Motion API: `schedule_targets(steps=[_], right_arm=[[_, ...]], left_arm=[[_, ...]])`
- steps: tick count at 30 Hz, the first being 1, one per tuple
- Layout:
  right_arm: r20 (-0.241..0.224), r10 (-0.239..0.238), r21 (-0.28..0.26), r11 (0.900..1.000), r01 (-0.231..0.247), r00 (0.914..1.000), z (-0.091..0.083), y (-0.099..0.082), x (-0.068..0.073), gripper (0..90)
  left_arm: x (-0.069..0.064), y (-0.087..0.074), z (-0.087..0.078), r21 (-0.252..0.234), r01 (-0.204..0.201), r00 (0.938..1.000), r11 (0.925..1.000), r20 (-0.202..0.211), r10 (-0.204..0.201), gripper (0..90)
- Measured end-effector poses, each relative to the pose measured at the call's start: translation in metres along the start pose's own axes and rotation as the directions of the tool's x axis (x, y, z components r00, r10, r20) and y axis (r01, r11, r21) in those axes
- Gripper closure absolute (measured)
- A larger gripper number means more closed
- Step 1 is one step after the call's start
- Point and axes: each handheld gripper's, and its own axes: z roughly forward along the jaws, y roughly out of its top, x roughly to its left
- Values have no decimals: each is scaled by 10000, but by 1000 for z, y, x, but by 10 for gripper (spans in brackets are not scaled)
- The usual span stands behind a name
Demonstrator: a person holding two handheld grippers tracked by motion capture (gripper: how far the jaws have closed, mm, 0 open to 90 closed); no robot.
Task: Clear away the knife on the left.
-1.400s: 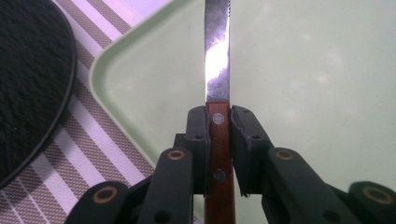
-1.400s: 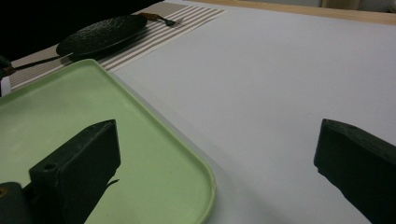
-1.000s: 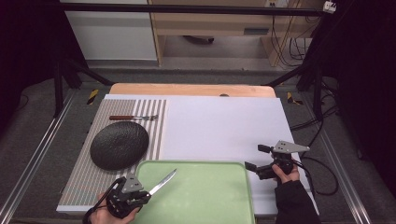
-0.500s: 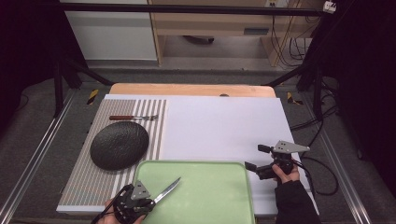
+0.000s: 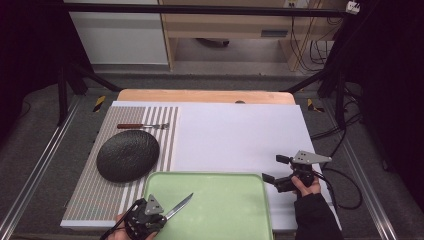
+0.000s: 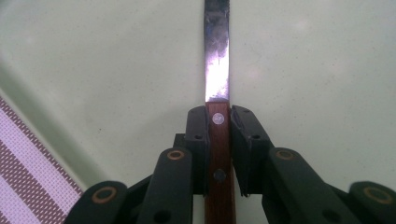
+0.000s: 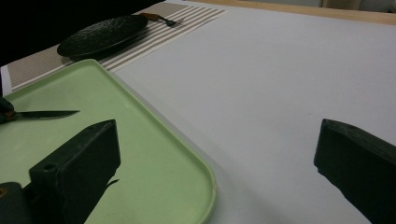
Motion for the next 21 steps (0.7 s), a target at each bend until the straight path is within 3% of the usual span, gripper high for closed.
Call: schedule_targets(steps=[3, 5, 8, 9, 11, 16, 21], right_arm=[[4, -4, 13, 10000, 4, 10000, 0, 0, 0, 7], [13, -1, -10, 10000, 1, 10000, 0, 0, 0, 6], [20, -2, -9, 10000, 2, 10000, 0, 0, 0, 6], [17, -1, -9, 10000, 1, 10000, 0, 0, 0, 6], [16, -8, -12, 10000, 8, 10000, 0, 0, 0, 6], [20, 3, -19, 10000, -3, 10000, 0, 0, 0, 6], [19, -4, -9, 10000, 4, 10000, 0, 0, 0, 6]], left_arm=[[2, 0, -1, -108, 69, 10000, 9999, 48, -69, 747], [3, 1, -3, -309, 106, 9999, 9995, 19, -105, 686], [4, 1, -6, -675, 97, 10000, 9977, 25, -95, 673], [5, 1, -9, -1044, 64, 9999, 9945, 141, -49, 679], [5, 1, -11, -1385, -13, 9994, 9904, 330, 59, 745], [4, 2, -9, -1604, -249, 9978, 9867, 571, 345, 858], [2, 4, -3, -1641, -595, 9938, 9846, 833, 740, 896]])
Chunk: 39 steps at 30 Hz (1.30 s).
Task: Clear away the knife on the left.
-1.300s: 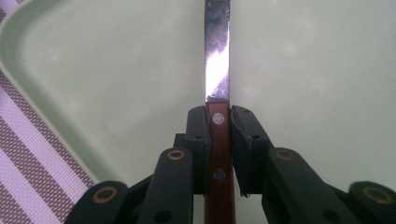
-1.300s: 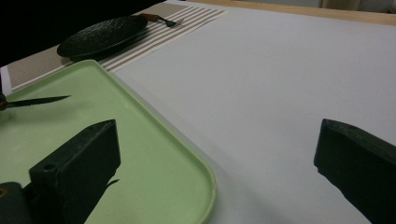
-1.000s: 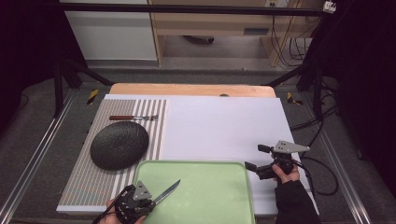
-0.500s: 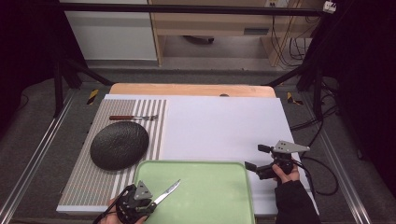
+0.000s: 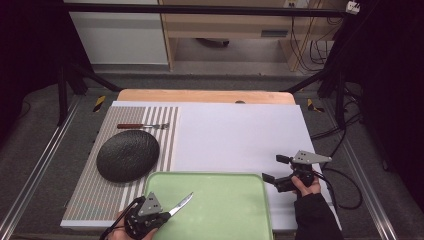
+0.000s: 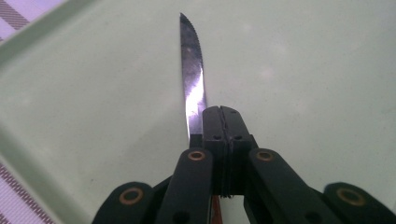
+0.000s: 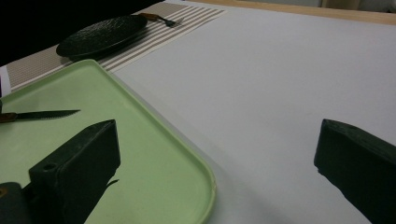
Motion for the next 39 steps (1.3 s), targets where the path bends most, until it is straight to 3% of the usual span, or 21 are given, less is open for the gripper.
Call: schedule_targets(steps=[11, 16, 39], right_arm=[[4, -7, 0, 10000, 7, 10000, 0, 0, 0, 6], [4, -9, 42, 10000, 8, 10000, 0, 0, 0, 6], [15, -6, 34, 10000, 6, 10000, 0, 0, 0, 6]], left_arm=[[-3, 1, 14, 523, -574, 9984, 9970, 36, 573, 897], [-3, 0, 15, 601, -623, 9980, 9962, -15, 625, 897], [10, -5, 8, 488, 12, 9980, 9988, -629, 19, 897]])
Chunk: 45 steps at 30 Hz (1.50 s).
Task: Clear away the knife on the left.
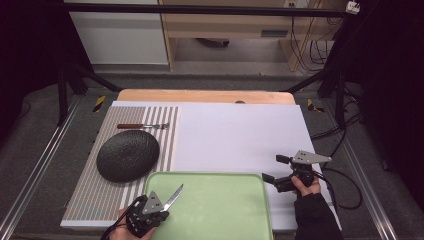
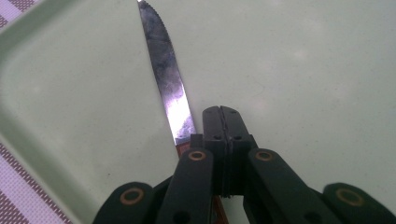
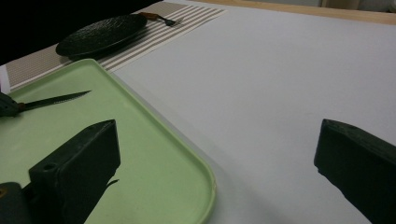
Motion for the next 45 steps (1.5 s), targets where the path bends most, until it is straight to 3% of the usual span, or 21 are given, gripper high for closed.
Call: schedule_targets(steps=[19, 45], right_arm=[[-8, 0, 2, 10000, 0, 10000, 0, 0, 0, 6], [17, -9, 62, 10000, 9, 10000, 1, 0, 0, 6]], left_arm=[[12, -5, -6, -58, 310, 9992, 9995, -245, -311, 897], [18, -12, -10, 86, 462, 9979, 9989, -454, -457, 897]])
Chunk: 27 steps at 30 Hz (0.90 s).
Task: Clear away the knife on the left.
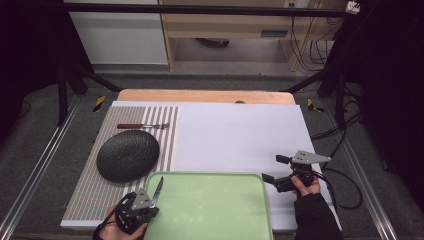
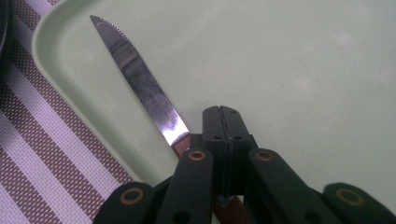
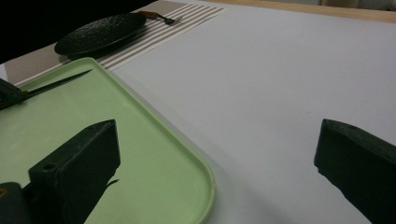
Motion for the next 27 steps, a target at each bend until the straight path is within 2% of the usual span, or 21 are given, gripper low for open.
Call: schedule_targets(steps=[18, 22, 27], right_arm=[[-17, -1, 2, 10000, 1, 10000, 0, 0, 0, 6], [-19, 35, -25, 10000, -35, 10000, 0, 0, 0, 6], [2, 26, -21, 10000, -26, 10000, 0, 0, 0, 6]], left_arm=[[3, -4, -5, -119, 183, 9994, 9998, -293, -187, 897], [3, -3, -8, -537, 133, 9997, 9985, -194, -144, 887], [9, -2, -12, -1097, 233, 9996, 9937, -99, -246, 762]])
